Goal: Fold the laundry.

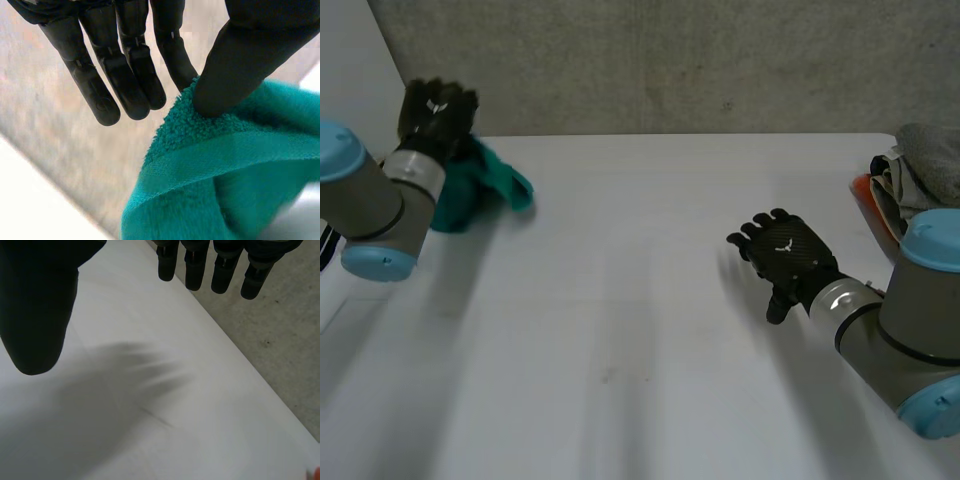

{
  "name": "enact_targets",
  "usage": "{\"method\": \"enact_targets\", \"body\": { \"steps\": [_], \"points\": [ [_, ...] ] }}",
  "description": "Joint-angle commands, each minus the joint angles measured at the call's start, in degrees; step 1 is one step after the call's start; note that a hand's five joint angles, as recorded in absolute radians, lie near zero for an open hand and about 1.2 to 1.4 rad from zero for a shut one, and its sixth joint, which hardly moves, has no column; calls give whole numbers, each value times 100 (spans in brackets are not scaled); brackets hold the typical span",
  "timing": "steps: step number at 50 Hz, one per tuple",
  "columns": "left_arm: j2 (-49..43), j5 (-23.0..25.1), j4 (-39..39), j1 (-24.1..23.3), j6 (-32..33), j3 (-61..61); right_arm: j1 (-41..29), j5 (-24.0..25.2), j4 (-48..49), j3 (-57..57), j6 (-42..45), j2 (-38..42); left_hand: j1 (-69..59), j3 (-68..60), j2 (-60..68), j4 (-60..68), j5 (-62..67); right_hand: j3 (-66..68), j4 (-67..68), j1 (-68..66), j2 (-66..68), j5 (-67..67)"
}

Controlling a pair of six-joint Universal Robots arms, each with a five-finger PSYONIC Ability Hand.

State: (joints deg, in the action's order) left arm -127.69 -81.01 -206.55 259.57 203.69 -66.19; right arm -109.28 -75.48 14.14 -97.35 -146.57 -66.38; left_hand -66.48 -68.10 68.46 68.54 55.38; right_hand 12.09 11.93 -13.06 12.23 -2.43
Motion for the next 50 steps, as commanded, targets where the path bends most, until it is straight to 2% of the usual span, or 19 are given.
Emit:
{"method": "enact_targets", "body": {
  "steps": [1, 7, 8, 10, 13, 14, 15, 16, 18, 22, 23, 27, 31, 34, 38, 39, 43, 50],
  "points": [
    [2043, 217, 71, -915, -1294, -1771, 187, -19, 1, -3, -47, -199, -1352, -1190, 1154, 1146, 1462, -209, -193, 306, -223, 243],
    [2793, 472, 71, -1671, -1972, -2933, 407, -80, 10, -12, -152, -244, -1352, -1190, 1154, 1146, 1462, -209, -193, 306, -223, 243],
    [2750, 551, 62, -1925, -2104, -3239, 451, -89, 10, -12, -161, -244, -1352, -1190, 1154, 1146, 1462, -209, -193, 306, -223, 243],
    [2636, 604, 79, -2111, -2166, -3391, 565, -98, 27, -12, -179, -244, -1352, -1190, 1154, 1146, 1462, -209, -193, 306, -223, 243],
    [1996, 622, 237, -2471, -2193, -3436, 618, -98, 36, -3, -179, -244, -1188, -1025, 990, 981, 1298, -209, -193, 306, -223, 243],
    [1837, 622, 342, -2559, -2175, -3401, 627, -98, 36, 6, -179, -244, 196, 359, -394, -402, -86, -209, -193, 306, -223, 243],
    [1557, 631, 595, -2743, -2132, -3296, 627, -98, 36, 6, -179, -244, 2858, 3020, -3055, -3064, -2748, -209, -193, 306, -223, 243],
    [1494, 648, 720, -2797, -2114, -3234, 627, -98, 36, 6, -179, -235, 3900, 4063, -4098, -4107, -3790, -209, -193, 306, -223, 243],
    [1501, 648, 975, -2841, -2096, -3076, 618, -98, 27, 6, -179, -244, 5017, 5179, -5214, -5223, -4906, -209, -193, 306, -223, 243],
    [1993, 560, 1310, -2553, -2114, -2742, 601, -133, 1, -20, -179, -244, 5206, 5368, -5404, -5412, -5096, -209, -193, 306, -223, 243],
    [2203, 569, 1319, -2282, -2096, -2698, 609, -133, -8, -21, -179, -235, 5206, 5368, -5404, -5412, -5096, -209, -193, 306, -223, 243],
    [2495, 578, 1310, -1736, -2070, -2601, 574, -195, -104, -91, -196, -261, 5072, 5234, -5270, -5278, -4962, -209, -193, 306, -223, 243],
    [2434, 578, 1284, -1664, -1860, -2505, 425, -353, -481, -152, -319, -480, 5004, 5167, -5202, -5211, -4894, -209, -193, 306, -223, 243],
    [2136, 569, 1284, -1620, -1482, -2417, 110, -406, -963, -135, -669, -595, 4970, 5133, -5168, -5177, -4860, -209, -193, 306, -223, 243],
    [1564, 482, 1310, -1506, -534, -2197, -269, -397, -1405, -108, -1232, -621, 4753, 4916, -4951, -4959, -4643, -209, -193, 306, -223, 243],
    [1433, 429, 1301, -1349, -131, -2092, -339, -388, -1449, -117, -1338, -622, 4668, 4831, -4866, -4875, -4558, -209, -193, 306, -223, 243],
    [968, 367, 1310, -787, 626, -1671, -778, -353, -1502, -187, -1620, -657, 4366, 4529, -4564, -4573, -4256, -209, -193, 306, -223, 243],
    [-60, 376, 1380, -486, 813, -599, -1710, -406, -826, -188, -1620, -411, 4365, 4527, -4563, -4571, -4255, -209, -193, 306, -223, 243]
  ]
}}
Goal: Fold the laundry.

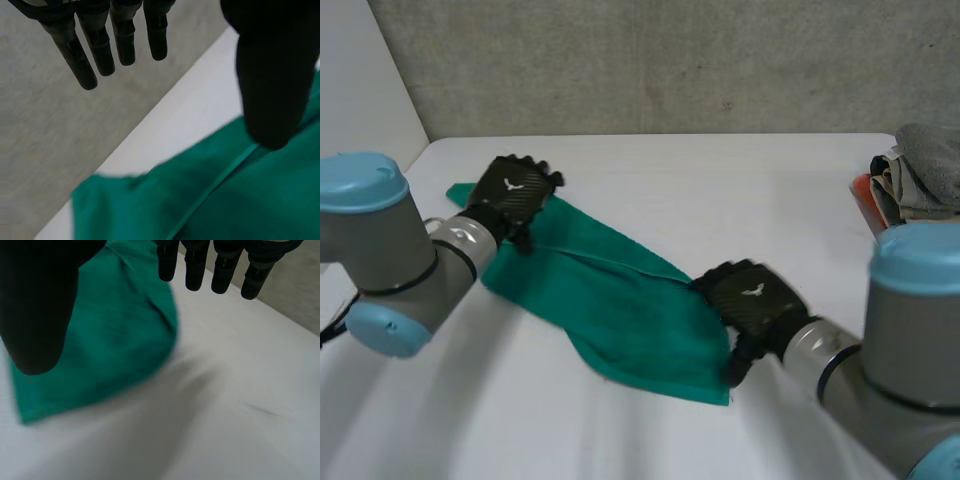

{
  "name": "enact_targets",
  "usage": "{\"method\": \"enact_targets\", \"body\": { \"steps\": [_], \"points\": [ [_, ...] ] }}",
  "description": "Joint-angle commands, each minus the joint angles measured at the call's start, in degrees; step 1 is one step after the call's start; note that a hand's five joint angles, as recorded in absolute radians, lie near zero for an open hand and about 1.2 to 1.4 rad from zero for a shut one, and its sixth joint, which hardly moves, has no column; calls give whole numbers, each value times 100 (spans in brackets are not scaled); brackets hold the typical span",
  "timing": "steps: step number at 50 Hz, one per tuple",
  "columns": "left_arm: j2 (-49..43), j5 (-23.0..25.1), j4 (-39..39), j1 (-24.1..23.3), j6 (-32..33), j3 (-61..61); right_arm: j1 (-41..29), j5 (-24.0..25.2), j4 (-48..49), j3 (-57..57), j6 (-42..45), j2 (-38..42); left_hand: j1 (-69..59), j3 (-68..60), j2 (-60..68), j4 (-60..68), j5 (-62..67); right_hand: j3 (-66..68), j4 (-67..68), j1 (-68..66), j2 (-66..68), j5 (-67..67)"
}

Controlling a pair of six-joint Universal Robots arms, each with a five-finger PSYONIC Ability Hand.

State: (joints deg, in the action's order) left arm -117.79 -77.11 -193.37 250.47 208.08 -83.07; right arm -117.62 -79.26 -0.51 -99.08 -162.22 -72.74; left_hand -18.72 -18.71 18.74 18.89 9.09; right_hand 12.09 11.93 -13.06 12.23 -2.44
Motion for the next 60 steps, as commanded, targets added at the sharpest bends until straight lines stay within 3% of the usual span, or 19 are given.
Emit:
{"method": "enact_targets", "body": {
  "steps": [1, 9, 17, 20, 21, 24, 28, 35, 41, 50, 53, 54, 56, 60],
  "points": [
    [-1167, -6, 62, 441, 383, 1204, -938, -46, 753, -6, -46, 294, -395, -395, 392, 378, 358, -209, -193, 306, -223, 244],
    [-2072, 29, 71, 889, 418, 2075, -1246, -336, 1106, 293, -11, 954, -394, -395, 392, 377, 358, 220, 235, -122, 206, -185],
    [-2583, 38, 106, 925, 418, 2427, -1527, -450, 1123, 618, 24, 1490, -462, -462, 459, 445, 425, 840, 856, -743, 826, -806],
    [-2574, 12, 98, 889, 392, 2374, -1536, -468, 1141, 750, 155, 1674, -462, -462, 459, 445, 425, 3254, 3269, -3156, 3240, -3219],
    [-2574, 12, 106, 880, 383, 2348, -1527, -520, 1141, 837, 260, 1762, -462, -462, 459, 445, 425, 6662, 6677, -6564, 6647, -6627],
    [-2408, 3, 133, 775, 304, 2181, -1475, -739, 1185, 917, 445, 1710, -445, -445, 443, 428, 408, 6791, 6807, -6694, 6777, -6756],
    [-1688, 3, 142, 617, 111, 1734, -1457, -960, 1439, 908, 718, 1281, -227, -227, 225, 210, 190, 6791, 6807, -6694, 6777, -6756],
    [-887, 12, 159, 354, -399, 1057, -1448, -714, 1177, 847, 1149, -222, 278, 278, -281, -295, -315, 6791, 6807, -6694, 6777, -6756],
    [-807, 21, 256, 186, -479, 766, -1448, -293, 351, 794, 1202, -951, 598, 598, -600, -615, -635, 6791, 6807, -6694, 6777, -6756],
    [-1297, 21, 449, -112, -452, 871, -1510, 165, 165, 750, 1167, -1937, 481, 481, -483, -498, -518, 6791, 6807, -6694, 6777, -6756],
    [-1615, -58, 440, -165, -443, 1073, -1510, 331, 156, 636, 1158, -2279, -941, -941, 939, 924, 904, 6791, 6807, -6694, 6777, -6756],
    [-1799, -67, 423, -174, -443, 1248, -1501, 358, 156, 601, 1166, -2350, -3680, -3681, 3678, 3664, 3644, 6791, 6807, -6694, 6777, -6756],
    [-1984, -102, 388, -174, -461, 1450, -1457, 358, 165, 513, 1167, -2429, -5802, -5802, 5799, 5785, 5765, 6791, 6807, -6694, 6777, -6756],
    [-2301, -260, 449, -166, -374, 1811, -1299, 341, 104, 399, 1202, -2430, -6128, -6129, 6126, 6111, 6091, 6791, 6807, -6694, 6777, -6756]
  ]
}}
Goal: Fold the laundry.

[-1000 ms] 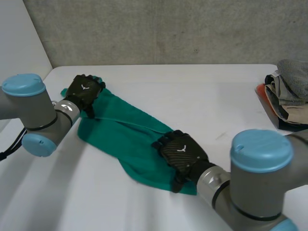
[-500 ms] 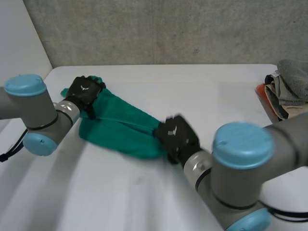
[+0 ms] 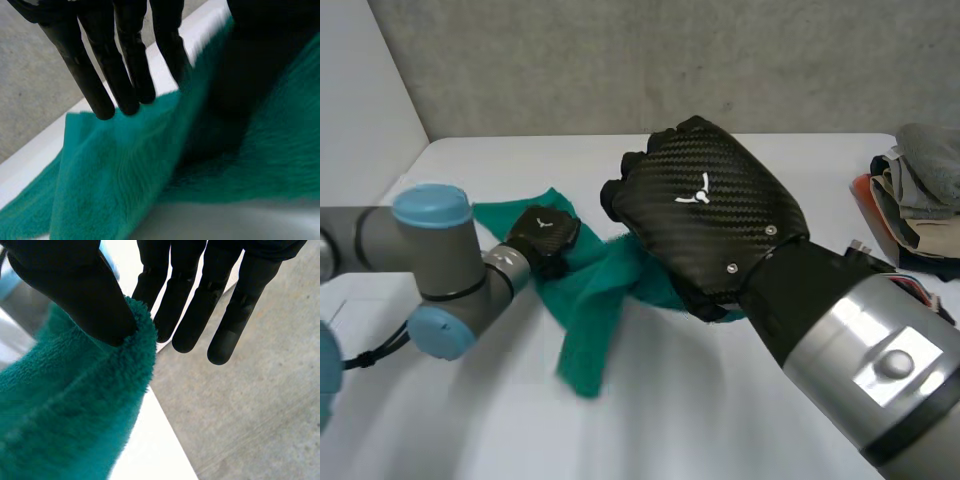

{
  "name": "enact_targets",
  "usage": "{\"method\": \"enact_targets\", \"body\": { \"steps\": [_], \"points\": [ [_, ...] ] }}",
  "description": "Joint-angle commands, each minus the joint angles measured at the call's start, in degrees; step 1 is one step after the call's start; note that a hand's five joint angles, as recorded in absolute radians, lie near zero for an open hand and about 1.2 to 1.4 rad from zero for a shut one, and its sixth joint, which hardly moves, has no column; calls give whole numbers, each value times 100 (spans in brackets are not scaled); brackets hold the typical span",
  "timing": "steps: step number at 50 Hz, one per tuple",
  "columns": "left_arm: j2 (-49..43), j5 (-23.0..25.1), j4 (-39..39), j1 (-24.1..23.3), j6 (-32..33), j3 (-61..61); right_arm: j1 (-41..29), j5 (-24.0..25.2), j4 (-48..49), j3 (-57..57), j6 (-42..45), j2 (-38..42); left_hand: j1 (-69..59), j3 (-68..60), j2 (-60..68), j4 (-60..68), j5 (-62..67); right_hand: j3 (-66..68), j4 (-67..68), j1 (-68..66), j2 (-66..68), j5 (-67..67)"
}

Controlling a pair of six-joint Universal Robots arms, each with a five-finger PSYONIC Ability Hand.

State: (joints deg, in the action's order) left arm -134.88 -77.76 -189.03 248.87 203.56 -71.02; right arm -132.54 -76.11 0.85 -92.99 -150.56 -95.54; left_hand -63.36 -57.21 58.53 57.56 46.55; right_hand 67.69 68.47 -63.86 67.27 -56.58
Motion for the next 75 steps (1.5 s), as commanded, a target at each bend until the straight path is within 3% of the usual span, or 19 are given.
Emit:
{"method": "enact_targets", "body": {
  "steps": [1, 6, 11, 16, 19, 23, 30, 36, 45, 49, 54, 64, 67, 71, 72, 75],
  "points": [
    [-661, -283, -28, 38, 218, 694, 289, 17, -49, -228, 44, -149, -1664, -2279, 2147, 2244, 2345, 1231, 1153, -1614, 1273, -1342],
    [-583, -459, -274, 179, 562, 826, 1035, 78, -155, -194, 289, -18, -1664, -2279, 2147, 2244, 2345, 1231, 1153, -1614, 1273, -1342],
    [391, -451, -1302, 363, 457, 1037, 1748, 26, -6, 349, 1070, 877, -1664, -2279, 2147, 2244, 2345, 1231, 1153, -1614, 1273, -1342],
    [849, -547, -2225, 425, -25, 1834, 1820, -360, 205, 1755, 1450, 1669, -1664, -2279, 2147, 2244, 2345, 1231, 1153, -1614, 1273, -1342],
    [963, -556, -2287, 416, -228, 2336, 1828, -861, 696, 2749, 1477, 2100, -1664, -2279, 2147, 2244, 2345, 1231, 1153, -1614, 1273, -1342],
    [1104, -547, -2279, 434, -360, 2566, 1820, -959, 1434, 3129, 1450, 2242, -1664, -2279, 2147, 2244, 2345, 1231, 1153, -1614, 1273, -1342],
    [1429, -460, -2024, 416, -369, 1628, 1811, -388, 1919, 2542, 1494, 2294, -1664, -2279, 2147, 2244, 2345, 1231, 1153, -1614, 1273, -1342],
    [1974, -451, -1690, 408, -352, -156, 1907, -54, 1867, 1461, 1705, 2294, -1664, -2279, 2147, 2244, 2345, 1231, 1153, -1614, 1273, -1342],
    [2291, -433, -996, 346, -281, -2371, 2328, 614, 1550, -718, 3327, 2460, -1664, -2279, 2147, 2244, 2345, 1231, 1153, -1614, 1273, -1342],
    [2256, -451, -987, 328, -71, -2891, 2583, 650, 1594, -1150, 3936, 2558, -307, -921, 790, 887, 988, 1231, 1153, -1614, 1273, -1342],
    [2177, -460, -1074, 556, 149, -3032, 2646, 588, 1603, -1248, 3964, 2567, 2113, 1499, -1631, -1533, -1432, 1231, 1153, -1614, 1273, -1342],
    [2115, -459, -1145, 944, 158, -3260, 2830, 571, 1594, -1257, 3806, 2523, 2640, 2025, -2157, -2060, -1959, 1231, 1153, -1614, 1273, -1342],
    [2194, -477, -1145, 944, 167, -3357, 2848, 553, 1576, -1257, 3727, 2497, 2439, 1825, -1956, -1859, -1758, 1231, 1153, -1614, 1273, -1342],
    [2343, -503, -1136, 944, 167, -3471, 2953, 553, 1541, -1292, 3718, 2383, 190, -424, 292, 390, 491, 1231, 1153, -1614, 1273, -1342],
    [2422, -529, -1110, 944, 167, -3489, 2962, 553, 1541, -1301, 3718, 2348, -1482, -2096, 1964, 2062, 2162, 1231, 1153, -1614, 1273, -1342],
    [2502, -530, -1040, 979, 176, -3489, 2962, 562, 1506, -1344, 3718, 2181, -1664, -2279, 2147, 2244, 2345, 1231, 1153, -1614, 1273, -1342]
  ]
}}
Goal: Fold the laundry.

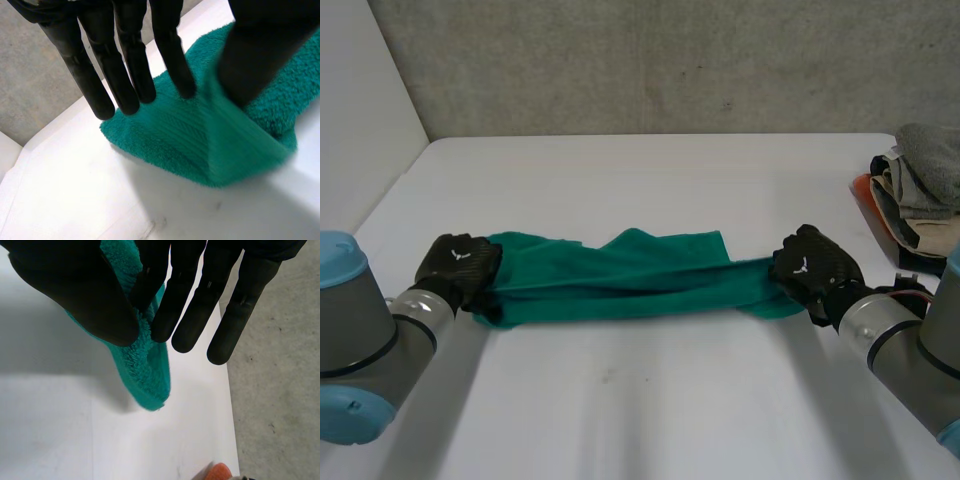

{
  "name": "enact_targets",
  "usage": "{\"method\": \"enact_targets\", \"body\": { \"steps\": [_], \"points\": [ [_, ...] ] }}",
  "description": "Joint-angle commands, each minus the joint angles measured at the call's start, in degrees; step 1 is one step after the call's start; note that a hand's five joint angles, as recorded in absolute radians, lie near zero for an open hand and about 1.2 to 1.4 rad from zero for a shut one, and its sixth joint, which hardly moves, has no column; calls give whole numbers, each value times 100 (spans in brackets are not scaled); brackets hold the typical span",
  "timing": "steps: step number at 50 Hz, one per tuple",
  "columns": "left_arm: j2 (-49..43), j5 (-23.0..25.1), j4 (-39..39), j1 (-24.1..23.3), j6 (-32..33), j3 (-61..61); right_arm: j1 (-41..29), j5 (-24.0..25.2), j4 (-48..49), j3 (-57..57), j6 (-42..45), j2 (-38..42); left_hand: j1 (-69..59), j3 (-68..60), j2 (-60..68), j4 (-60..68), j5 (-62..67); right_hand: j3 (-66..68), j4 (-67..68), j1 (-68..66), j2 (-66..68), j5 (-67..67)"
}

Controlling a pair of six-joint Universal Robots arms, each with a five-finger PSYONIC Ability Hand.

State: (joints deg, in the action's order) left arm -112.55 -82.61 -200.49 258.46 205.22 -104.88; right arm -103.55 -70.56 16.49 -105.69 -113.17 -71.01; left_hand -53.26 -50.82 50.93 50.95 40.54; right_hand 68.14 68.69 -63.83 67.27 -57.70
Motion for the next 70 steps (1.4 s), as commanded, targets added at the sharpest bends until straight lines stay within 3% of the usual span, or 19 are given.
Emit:
{"method": "enact_targets", "body": {
  "steps": [1, 10, 11, 14, 17, 26, 31, 34, 42, 49, 51, 52, 53, 54, 57, 61, 63, 67, 70],
  "points": [
    [330, -44, 202, 38, 27, -120, 72, 7, -76, -92, -21, -342, -2674, -2918, 2907, 2905, 2946, 1186, 1131, -1617, 1273, -1230],
    [1701, 70, 669, 337, 1, -138, 432, 358, -918, -144, 58, -1432, -2674, -2918, 2907, 2905, 2946, 1186, 1131, -1617, 1273, -1230],
    [1789, 87, 669, 337, -8, -130, 467, 472, -1120, -127, 41, -1555, -2674, -2918, 2907, 2905, 2946, 642, 587, -1074, 729, -686],
    [1939, 184, 669, 276, -8, -121, 467, 639, -1332, -92, -82, -1696, -2674, -2918, 2907, 2905, 2946, -5814, -5869, 5383, -5727, 5770],
    [2009, 246, 669, 161, -25, -86, 441, 631, -1254, -65, -336, -1828, -2674, -2918, 2907, 2905, 2946, -5814, -5869, 5383, -5727, 5770],
    [2062, 211, 660, -286, -26, 160, 450, 316, -1306, 496, -3077, -2285, -2674, -2918, 2907, 2905, 2946, -5814, -5869, 5383, -5727, 5770],
    [2492, 219, 686, -454, -17, 424, 450, 95, -1973, 1103, -4458, -2321, -2674, -2918, 2907, 2905, 2946, -5814, -5869, 5383, -5727, 5770],
    [2755, 237, 678, -542, -17, 555, 415, 165, -2623, 1507, -5003, -1883, -2674, -2918, 2907, 2905, 2946, -5814, -5869, 5383, -5727, 5770],
    [3292, 246, 678, -770, -8, 749, -507, 219, -3345, 2683, -5040, -74, -2674, -2918, 2907, 2905, 2946, -5814, -5869, 5383, -5727, 5770],
    [3433, 237, 678, -946, -8, 776, -745, -27, -3547, 4062, -4540, 1727, -2674, -2918, 2907, 2905, 2946, -5543, -5598, 5111, -5456, 5499],
    [3424, 237, 678, -955, -8, 750, -807, -185, -3600, 4398, -4416, 2072, -2674, -2918, 2907, 2905, 2946, -4216, -4271, 3785, -4129, 4173],
    [3407, 246, 669, -955, 1, 732, -868, -395, -3661, 4765, -4268, 2396, -2674, -2918, 2907, 2905, 2946, -994, -1049, 562, -907, 950],
    [3381, 255, 669, -955, 1, 723, -886, -519, -3679, 4951, -4188, 2530, -2674, -2918, 2907, 2905, 2946, 837, 782, -1268, 924, -881],
    [3328, 255, 669, -955, 1, 714, -912, -650, -3688, 5145, -4091, 2661, -2674, -2918, 2907, 2905, 2946, 1182, 1128, -1614, 1269, -1226],
    [3249, 263, 660, -903, 1, 706, -983, -1046, -3697, 5866, -3757, 2909, -2674, -2918, 2907, 2905, 2946, 1186, 1131, -1617, 1273, -1230],
    [2775, 263, 476, -771, 10, 881, -983, -1223, -3531, 6770, -3642, 2926, -2674, -2918, 2907, 2905, 2946, 1186, 1131, -1617, 1273, -1230],
    [2388, 263, 151, -464, 10, 1197, -983, -1249, -3172, 7410, -3755, 2926, -2674, -2918, 2907, 2905, 2946, 1186, 1131, -1617, 1273, -1230],
    [1888, 237, -131, -94, -25, 1925, -939, -1346, -2608, 7845, -3993, 2856, -2674, -2918, 2907, 2905, 2946, 1186, 1131, -1617, 1273, -1230],
    [1720, 228, -70, -155, -69, 2164, -974, -1442, -2755, 7688, -3985, 2743, -2674, -2918, 2907, 2905, 2946, 1186, 1131, -1617, 1273, -1230]
  ]
}}
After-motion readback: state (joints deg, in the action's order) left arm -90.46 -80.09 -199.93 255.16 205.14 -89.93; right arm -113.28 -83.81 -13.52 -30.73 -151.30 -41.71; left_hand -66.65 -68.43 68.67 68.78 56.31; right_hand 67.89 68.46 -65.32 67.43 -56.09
